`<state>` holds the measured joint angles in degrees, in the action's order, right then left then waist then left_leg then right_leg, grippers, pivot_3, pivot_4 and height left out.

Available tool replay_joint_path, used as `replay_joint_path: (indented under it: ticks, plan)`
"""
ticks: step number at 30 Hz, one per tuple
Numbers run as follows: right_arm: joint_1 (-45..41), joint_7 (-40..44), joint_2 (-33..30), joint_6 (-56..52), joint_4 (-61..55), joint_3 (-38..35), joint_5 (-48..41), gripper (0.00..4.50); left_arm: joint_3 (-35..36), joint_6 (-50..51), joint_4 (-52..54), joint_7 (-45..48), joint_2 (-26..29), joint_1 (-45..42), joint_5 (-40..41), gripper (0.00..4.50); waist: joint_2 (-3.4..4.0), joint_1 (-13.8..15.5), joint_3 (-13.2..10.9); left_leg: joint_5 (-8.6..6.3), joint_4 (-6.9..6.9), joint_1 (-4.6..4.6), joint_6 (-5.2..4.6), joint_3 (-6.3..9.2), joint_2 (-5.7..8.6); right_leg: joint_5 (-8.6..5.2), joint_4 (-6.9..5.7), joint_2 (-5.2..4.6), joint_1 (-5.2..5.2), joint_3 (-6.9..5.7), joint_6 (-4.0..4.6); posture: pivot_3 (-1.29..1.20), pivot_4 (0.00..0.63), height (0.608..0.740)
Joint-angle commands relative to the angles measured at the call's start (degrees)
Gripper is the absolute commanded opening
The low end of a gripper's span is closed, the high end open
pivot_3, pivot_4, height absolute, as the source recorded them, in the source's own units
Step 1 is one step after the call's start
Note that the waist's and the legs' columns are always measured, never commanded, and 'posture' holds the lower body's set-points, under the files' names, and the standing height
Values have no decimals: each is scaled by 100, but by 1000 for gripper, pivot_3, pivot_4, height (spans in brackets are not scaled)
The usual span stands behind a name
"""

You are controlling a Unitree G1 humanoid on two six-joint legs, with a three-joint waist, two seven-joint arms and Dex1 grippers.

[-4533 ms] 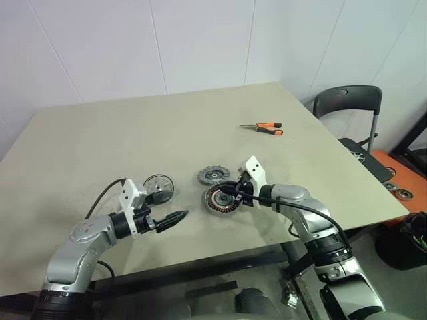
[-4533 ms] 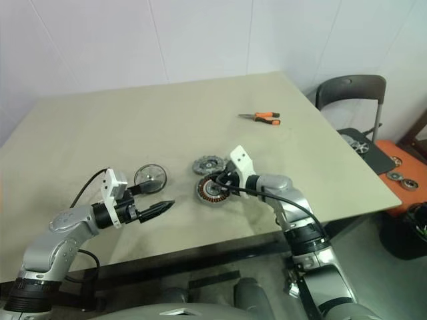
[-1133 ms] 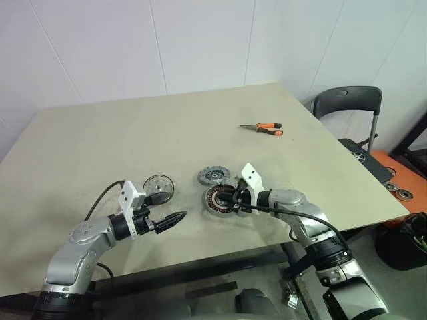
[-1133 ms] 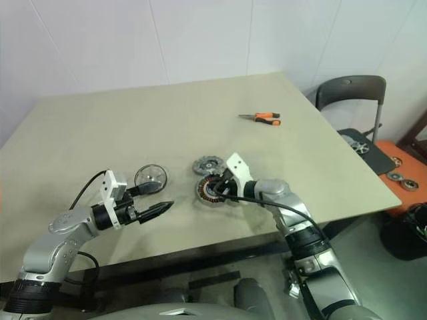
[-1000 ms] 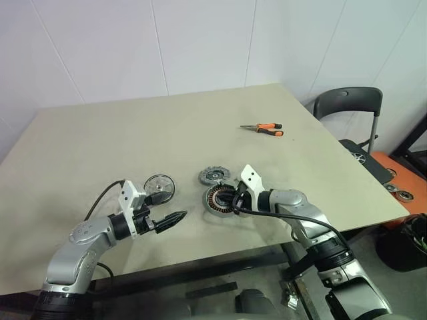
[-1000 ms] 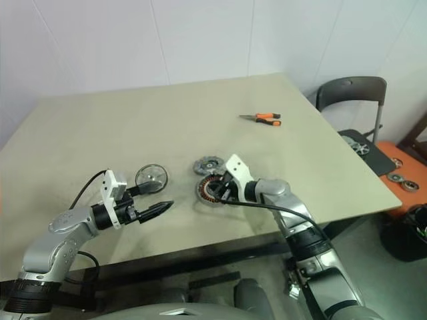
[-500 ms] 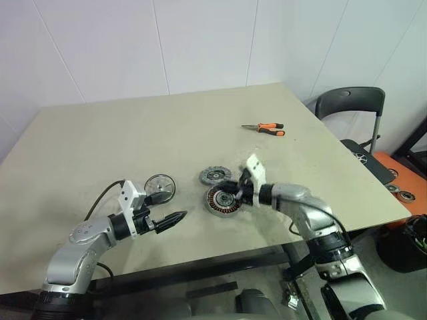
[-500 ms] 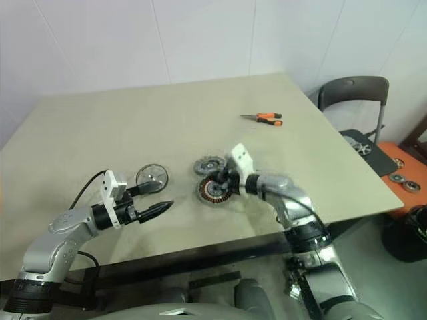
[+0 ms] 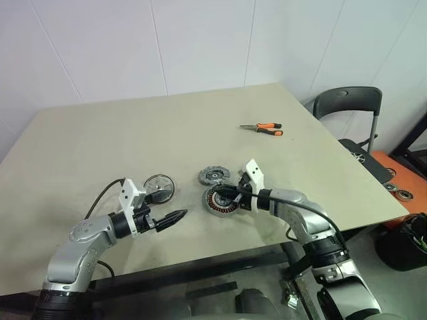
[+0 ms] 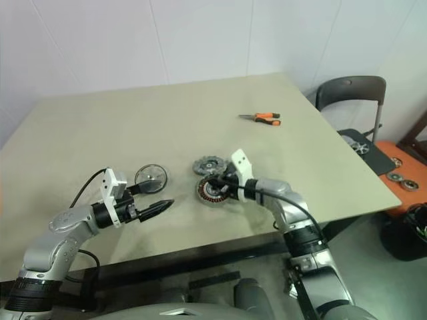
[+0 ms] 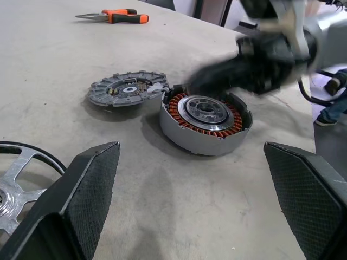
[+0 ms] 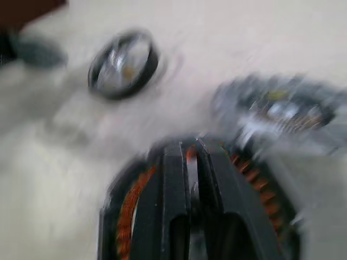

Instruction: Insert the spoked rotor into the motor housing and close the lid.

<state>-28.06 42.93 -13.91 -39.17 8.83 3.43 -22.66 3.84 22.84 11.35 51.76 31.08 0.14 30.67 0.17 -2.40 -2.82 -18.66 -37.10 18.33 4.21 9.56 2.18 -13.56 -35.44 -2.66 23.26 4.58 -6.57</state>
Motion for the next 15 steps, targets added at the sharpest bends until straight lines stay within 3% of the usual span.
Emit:
replay_joint_path:
  ticks: [1, 8, 15]
  plan:
    - [-149, 15, -52, -79, -164, -28, -97, 380, 137, -74, 110, -6, 15, -60, 62, 4500, 0, 4, 0, 0, 1, 0, 0, 1, 0, 0, 0, 0, 0, -1, 0, 0, 0, 740]
    - [425, 335, -647, 786, -113, 1322, 1085, 380, 151, -85, 96, 3, 15, -59, 67, 4500, 0, -11, 3, -1, 7, 4, 0, -5, 1, -2, 12, -4, 0, 1, -3, 0, 0, 740]
    - [292, 210, -476, 829, 62, 942, 900, 380, 150, -94, 99, 9, 21, -35, 55, 4500, -8, -3, 8, 0, -3, -14, 0, -3, -1, -3, -1, 2, -16, 0, -2, 0, 0, 740]
